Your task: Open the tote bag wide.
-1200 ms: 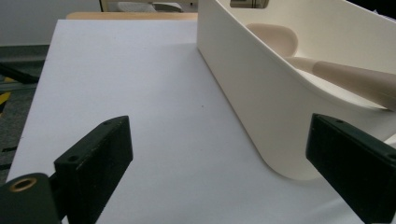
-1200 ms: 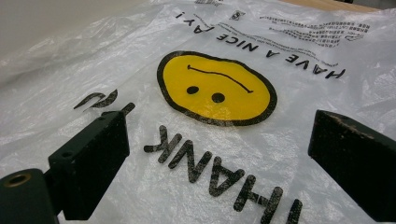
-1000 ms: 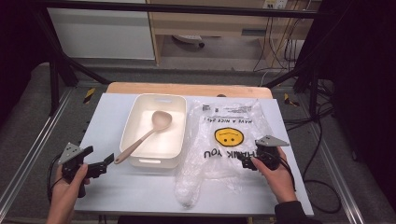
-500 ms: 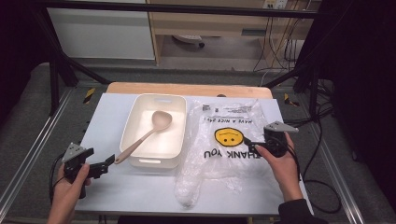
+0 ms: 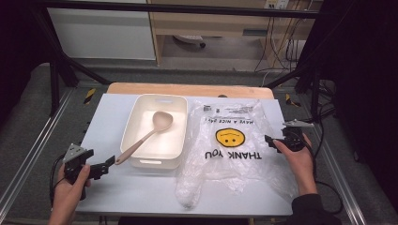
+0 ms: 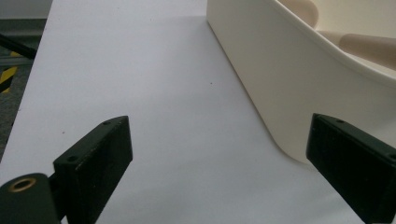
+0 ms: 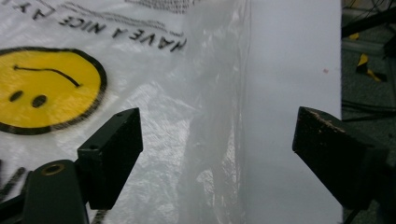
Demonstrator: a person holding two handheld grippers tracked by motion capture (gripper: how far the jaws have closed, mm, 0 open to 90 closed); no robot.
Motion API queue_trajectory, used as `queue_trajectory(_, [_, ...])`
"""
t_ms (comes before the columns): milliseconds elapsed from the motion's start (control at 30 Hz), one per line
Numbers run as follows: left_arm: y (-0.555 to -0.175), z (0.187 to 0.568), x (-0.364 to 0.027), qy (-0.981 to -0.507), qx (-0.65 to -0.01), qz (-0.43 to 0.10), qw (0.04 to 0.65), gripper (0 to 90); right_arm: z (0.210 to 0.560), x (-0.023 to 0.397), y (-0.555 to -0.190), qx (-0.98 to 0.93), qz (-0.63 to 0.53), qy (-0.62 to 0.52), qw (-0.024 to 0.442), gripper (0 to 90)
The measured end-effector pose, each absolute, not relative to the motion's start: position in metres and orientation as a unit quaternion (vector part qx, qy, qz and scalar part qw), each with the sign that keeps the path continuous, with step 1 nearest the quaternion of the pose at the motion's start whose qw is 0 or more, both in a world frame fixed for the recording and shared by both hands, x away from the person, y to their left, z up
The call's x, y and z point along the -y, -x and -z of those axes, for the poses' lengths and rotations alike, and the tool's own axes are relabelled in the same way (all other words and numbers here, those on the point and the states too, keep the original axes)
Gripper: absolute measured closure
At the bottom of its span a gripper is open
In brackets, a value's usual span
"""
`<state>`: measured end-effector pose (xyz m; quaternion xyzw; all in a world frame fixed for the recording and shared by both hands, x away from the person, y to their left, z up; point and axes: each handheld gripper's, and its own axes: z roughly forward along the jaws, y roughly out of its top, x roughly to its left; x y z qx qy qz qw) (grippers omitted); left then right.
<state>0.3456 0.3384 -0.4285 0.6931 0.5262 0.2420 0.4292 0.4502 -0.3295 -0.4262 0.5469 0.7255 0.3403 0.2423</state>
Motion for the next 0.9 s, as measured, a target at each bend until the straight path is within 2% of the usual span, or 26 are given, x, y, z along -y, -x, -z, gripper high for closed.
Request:
queue_trajectory(133, [-0.345,0.428,-0.34,-0.69,-0.529,-0.243,0.43,6.9,0.444,0.333,-0.457,-0.731,-0.335,-0.556,0.211,23.8])
queue_trajectory(233, [-0.345,0.428,-0.34,-0.689,-0.53,-0.245,0.429,7.1,0.45,0.333,-0.455,-0.743,-0.321,-0.55,0.205,32.7])
queue_trajectory(333, [-0.345,0.427,-0.34,-0.688,-0.529,-0.245,0.432,7.6,0.453,0.333,-0.453,-0.745,-0.312,-0.546,0.223,45.6])
queue_trajectory(400, [-0.345,0.427,-0.341,-0.685,-0.53,-0.246,0.434,7.6,0.453,0.332,-0.452,-0.744,-0.316,-0.544,0.225,57.4])
queue_trajectory(433, [-0.345,0.427,-0.341,-0.685,-0.53,-0.246,0.434,7.7,0.453,0.332,-0.452,-0.744,-0.316,-0.544,0.225,57.4])
queue_trajectory(467, [-0.345,0.427,-0.341,-0.684,-0.531,-0.247,0.435,7.7,0.453,0.331,-0.452,-0.745,-0.321,-0.541,0.223,70.8])
queue_trajectory(567, [-0.345,0.427,-0.343,-0.683,-0.533,-0.25,0.433,7.9,0.452,0.332,-0.454,-0.736,-0.327,-0.552,0.215,88.7])
queue_trajectory(633, [-0.345,0.427,-0.343,-0.681,-0.535,-0.252,0.431,7.9,0.453,0.336,-0.456,-0.725,-0.337,-0.565,0.204,90.0])
queue_trajectory(900, [-0.345,0.427,-0.345,-0.675,-0.541,-0.262,0.427,8.1,0.455,0.354,-0.474,-0.681,-0.35,-0.605,0.219,90.0])
